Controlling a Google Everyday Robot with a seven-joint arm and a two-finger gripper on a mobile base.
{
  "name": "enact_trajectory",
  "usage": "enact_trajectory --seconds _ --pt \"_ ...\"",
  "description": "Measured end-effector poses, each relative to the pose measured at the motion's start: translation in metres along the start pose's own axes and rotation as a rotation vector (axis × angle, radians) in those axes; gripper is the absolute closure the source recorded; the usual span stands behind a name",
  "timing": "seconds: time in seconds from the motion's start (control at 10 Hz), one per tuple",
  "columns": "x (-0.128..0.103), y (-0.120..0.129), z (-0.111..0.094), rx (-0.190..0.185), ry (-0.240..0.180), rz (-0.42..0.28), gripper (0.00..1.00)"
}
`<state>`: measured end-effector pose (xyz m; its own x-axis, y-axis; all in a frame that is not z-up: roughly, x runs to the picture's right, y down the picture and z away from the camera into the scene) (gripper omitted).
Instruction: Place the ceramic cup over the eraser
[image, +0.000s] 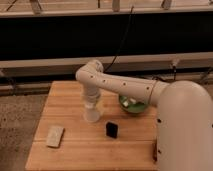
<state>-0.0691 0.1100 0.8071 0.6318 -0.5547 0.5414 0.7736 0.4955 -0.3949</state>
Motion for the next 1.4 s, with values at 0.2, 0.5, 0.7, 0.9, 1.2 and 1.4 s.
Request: enact_trajectory --seconds 0.2,0.5,0.7,0.9,1.2,1.4 --pt "-0.003 -0.003 0.003 0.006 0.011 -0.014 0.48" --pt "-0.004 0.0 0.004 0.001 0.029 -0.021 0.78" --pt "-0.005 -0.002 0.0 0.009 0.034 -0.026 0.98" --pt "-0.008 -0.005 -0.009 0.018 0.041 -0.025 1.0" --pt "-0.022 -0.014 -0.044 0.025 0.071 -0.031 1.0" --pt "-0.028 -0.017 -0.068 0.024 0.09 -0.029 1.0"
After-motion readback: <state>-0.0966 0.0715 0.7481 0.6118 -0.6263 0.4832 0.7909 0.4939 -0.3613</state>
